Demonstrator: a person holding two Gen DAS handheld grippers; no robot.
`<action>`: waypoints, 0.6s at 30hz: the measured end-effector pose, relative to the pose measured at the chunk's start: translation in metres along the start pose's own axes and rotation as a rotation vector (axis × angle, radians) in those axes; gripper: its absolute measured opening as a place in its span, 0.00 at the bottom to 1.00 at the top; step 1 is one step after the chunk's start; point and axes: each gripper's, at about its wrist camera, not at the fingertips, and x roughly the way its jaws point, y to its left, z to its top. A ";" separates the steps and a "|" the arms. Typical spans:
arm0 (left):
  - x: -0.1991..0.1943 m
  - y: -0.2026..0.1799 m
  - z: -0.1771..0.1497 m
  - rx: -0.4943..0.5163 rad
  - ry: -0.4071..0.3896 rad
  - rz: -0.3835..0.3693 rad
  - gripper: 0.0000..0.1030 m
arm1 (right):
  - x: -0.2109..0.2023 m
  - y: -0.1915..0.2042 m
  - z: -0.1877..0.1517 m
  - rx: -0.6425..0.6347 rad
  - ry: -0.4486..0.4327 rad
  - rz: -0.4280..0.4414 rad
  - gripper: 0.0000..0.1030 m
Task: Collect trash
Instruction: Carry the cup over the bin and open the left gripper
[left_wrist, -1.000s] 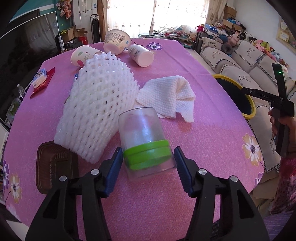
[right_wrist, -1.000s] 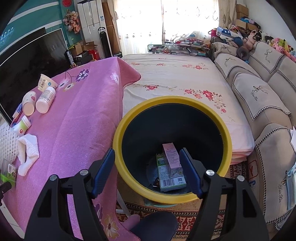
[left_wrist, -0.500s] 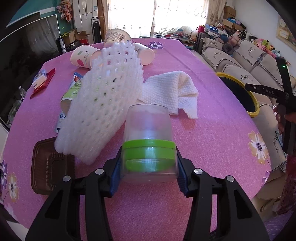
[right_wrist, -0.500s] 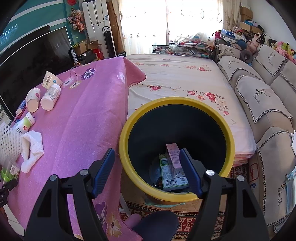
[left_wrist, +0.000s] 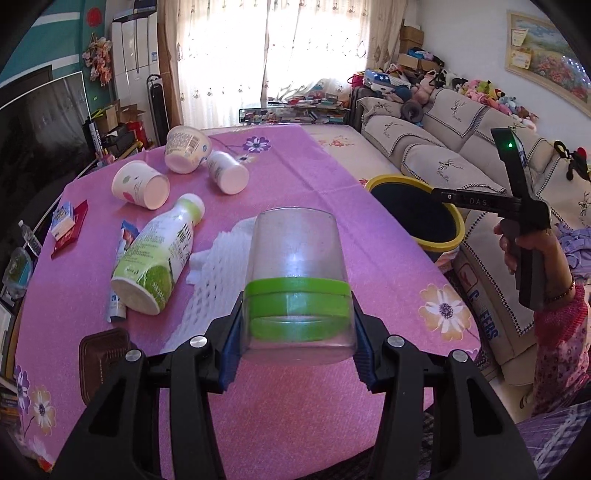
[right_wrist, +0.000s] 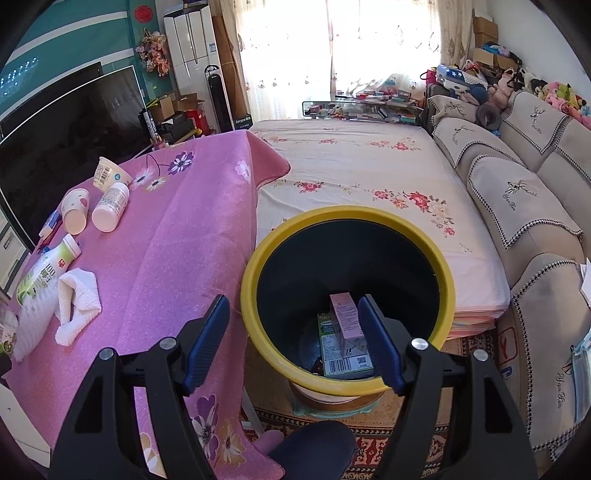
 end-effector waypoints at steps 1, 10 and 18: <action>0.000 -0.006 0.005 0.006 -0.007 -0.009 0.48 | -0.004 -0.002 0.000 0.002 -0.008 -0.002 0.66; 0.034 -0.058 0.062 0.103 -0.060 -0.086 0.49 | -0.045 -0.032 0.002 0.025 -0.080 -0.056 0.66; 0.096 -0.121 0.120 0.194 -0.051 -0.179 0.49 | -0.062 -0.074 0.004 0.078 -0.113 -0.102 0.66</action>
